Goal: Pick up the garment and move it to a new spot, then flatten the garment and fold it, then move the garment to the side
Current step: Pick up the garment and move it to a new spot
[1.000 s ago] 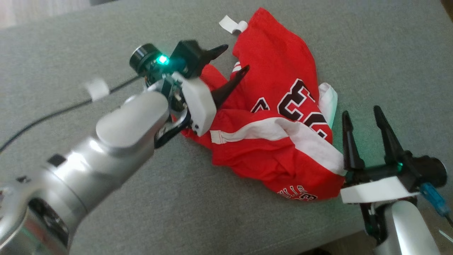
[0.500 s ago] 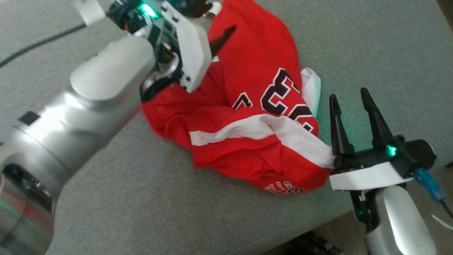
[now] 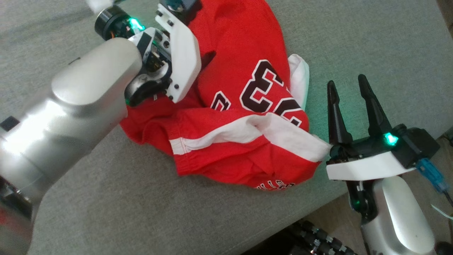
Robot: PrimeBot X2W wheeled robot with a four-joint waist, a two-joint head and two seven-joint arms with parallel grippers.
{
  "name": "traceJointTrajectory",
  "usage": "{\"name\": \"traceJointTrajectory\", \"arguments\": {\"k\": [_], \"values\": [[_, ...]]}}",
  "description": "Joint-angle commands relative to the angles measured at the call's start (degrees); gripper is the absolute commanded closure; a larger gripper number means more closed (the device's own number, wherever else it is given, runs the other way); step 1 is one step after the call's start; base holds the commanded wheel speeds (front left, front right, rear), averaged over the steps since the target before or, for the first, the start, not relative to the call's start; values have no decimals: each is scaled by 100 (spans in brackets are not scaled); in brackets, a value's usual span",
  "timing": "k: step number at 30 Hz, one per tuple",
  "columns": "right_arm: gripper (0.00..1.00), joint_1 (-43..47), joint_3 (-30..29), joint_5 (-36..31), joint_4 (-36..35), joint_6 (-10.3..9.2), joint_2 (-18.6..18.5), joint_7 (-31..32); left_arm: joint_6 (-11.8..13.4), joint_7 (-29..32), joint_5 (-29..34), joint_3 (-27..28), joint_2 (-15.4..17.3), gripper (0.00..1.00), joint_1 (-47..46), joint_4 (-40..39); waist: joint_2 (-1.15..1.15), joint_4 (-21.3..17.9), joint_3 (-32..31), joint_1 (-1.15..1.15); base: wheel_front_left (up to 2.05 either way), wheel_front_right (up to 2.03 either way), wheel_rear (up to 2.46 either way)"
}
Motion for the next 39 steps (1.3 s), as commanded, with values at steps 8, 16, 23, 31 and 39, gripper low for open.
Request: {"name": "traceJointTrajectory", "arguments": {"k": [8,16,23,31,39], "values": [[0,-83,13,66,-192,37,-29,4,8,228,892,126,608,100,75,-1565,0,63,-63,0,0,0,0],[0,37,-171,-180,-121,37,-29,4,8,-2714,496,129,352,100,-894,-1057,0,609,-563,0,0,0,0],[0,228,-337,-379,-94,37,-29,4,8,-4292,26,226,328,100,-1420,-309,0,1003,-1075,0,0,0,0],[0,620,-577,-548,-84,37,-29,4,8,-5060,-259,380,678,100,-1767,334,0,1592,-1650,0,0,0,0],[0,901,-709,-715,-107,37,-29,4,8,-5137,-49,690,1334,100,-1568,899,0,2347,-2002,0,0,0,0]]}}
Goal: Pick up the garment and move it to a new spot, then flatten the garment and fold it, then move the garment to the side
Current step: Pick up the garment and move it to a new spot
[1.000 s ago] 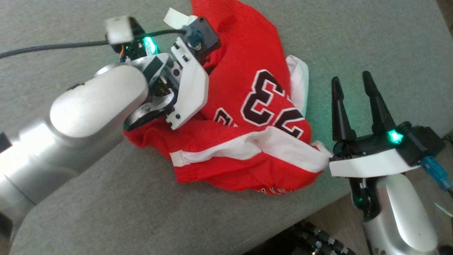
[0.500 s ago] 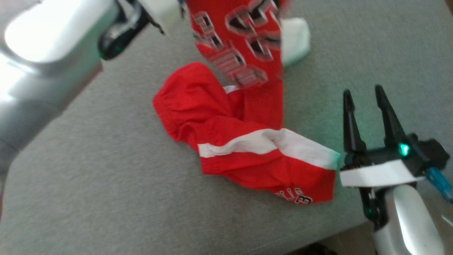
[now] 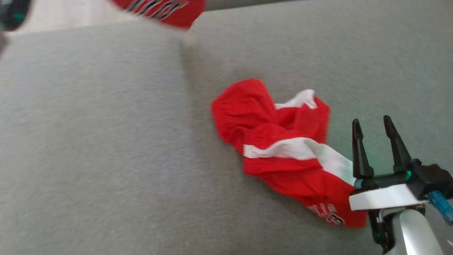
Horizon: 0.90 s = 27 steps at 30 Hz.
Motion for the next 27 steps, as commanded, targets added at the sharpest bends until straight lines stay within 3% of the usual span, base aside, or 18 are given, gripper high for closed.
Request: {"name": "traceJointTrajectory", "arguments": {"k": [1,10,16,19,22,27], "values": [[0,-27,98,-59,-188,37,-28,2,10,-50,45,380,306,100,-192,9,0,385,-193,1,0,0,0],[0,-14,80,-203,-225,37,-28,2,30,-52,338,976,1036,100,727,164,0,1110,-96,1,0,0,0],[0,-63,49,-333,-275,37,-28,2,232,-53,287,1654,1358,100,1730,280,0,1338,87,1,0,0,0],[0,-140,44,-389,-301,37,-28,2,452,-53,378,2100,1515,100,2318,304,0,1347,231,1,0,0,0],[0,-217,65,-432,-308,37,-28,2,610,-53,373,2729,1532,100,3020,284,0,1300,348,1,0,0,0],[0,-256,31,-446,-300,37,-28,2,471,-53,511,3583,1245,100,3978,3,0,1222,437,1,0,0,0]]}}
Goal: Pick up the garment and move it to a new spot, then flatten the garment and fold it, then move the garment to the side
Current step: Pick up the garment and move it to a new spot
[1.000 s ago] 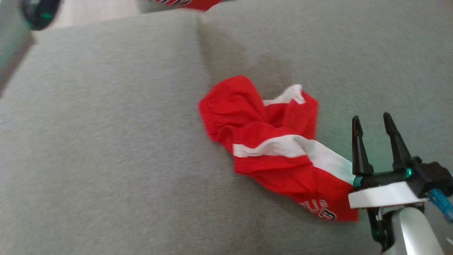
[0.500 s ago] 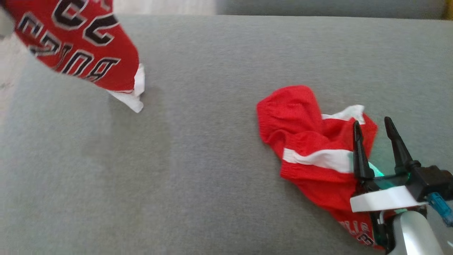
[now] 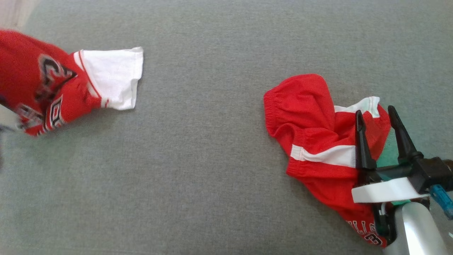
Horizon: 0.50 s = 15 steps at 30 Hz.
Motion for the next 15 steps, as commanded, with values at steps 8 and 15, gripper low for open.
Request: {"name": "traceJointTrajectory", "arguments": {"k": [8,15], "values": [[0,-139,159,-43,-217,37,-28,2,-115,-30,922,1478,-681,0,1319,-411,0,-282,-133,-1,0,0,0],[0,23,98,224,-205,37,-28,2,-71,-30,1878,3241,-1624,0,2421,-1516,0,-537,-604,-1,0,0,0]]}}
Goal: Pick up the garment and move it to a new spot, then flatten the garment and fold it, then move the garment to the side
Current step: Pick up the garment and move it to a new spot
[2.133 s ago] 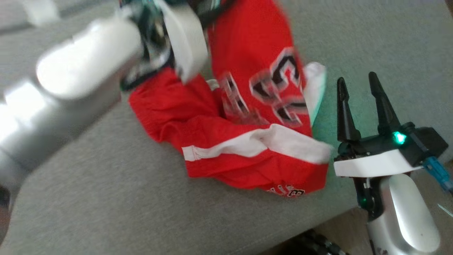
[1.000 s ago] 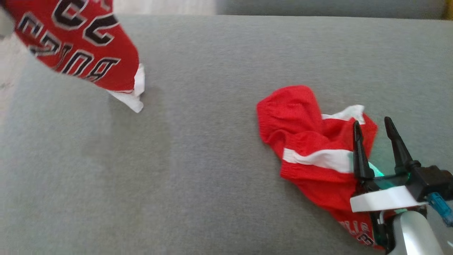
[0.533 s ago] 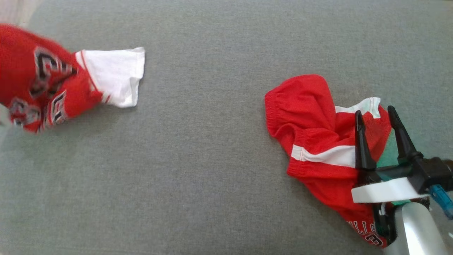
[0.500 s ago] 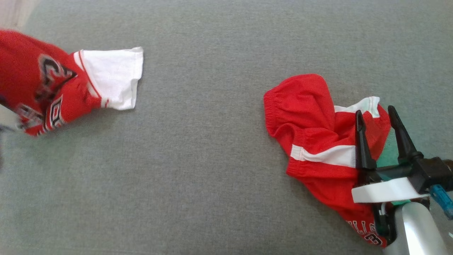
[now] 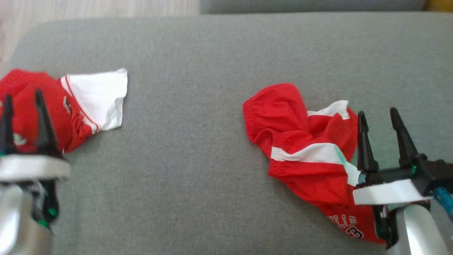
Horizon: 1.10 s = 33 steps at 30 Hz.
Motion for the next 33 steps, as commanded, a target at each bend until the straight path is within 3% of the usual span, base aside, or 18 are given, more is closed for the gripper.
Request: {"name": "traceJointTrajectory", "arguments": {"k": [1,7,12,15,21,33], "values": [[0,54,112,56,-177,37,-28,2,19,-29,339,466,42,0,234,-407,0,-150,-261,0,0,0,0],[0,478,73,116,-412,37,-28,2,147,-29,1569,1096,-1061,0,1261,-1452,0,-230,-725,0,0,0,0],[0,995,10,278,-666,37,-28,2,85,-29,2683,718,-1702,0,1857,-1859,0,-210,-1042,0,0,0,0],[0,1209,4,187,-681,37,-28,2,124,-29,2959,544,-1918,0,2087,-1952,0,-251,-1164,0,0,0,0],[0,1562,232,124,-647,37,-45,2,264,-29,3119,201,-2146,0,2641,-2194,0,-331,-1377,0,0,0,0],[0,1747,515,144,-462,37,-190,2,665,-29,2917,-129,-2191,0,3365,-2519,0,-377,-1547,0,0,0,0]]}}
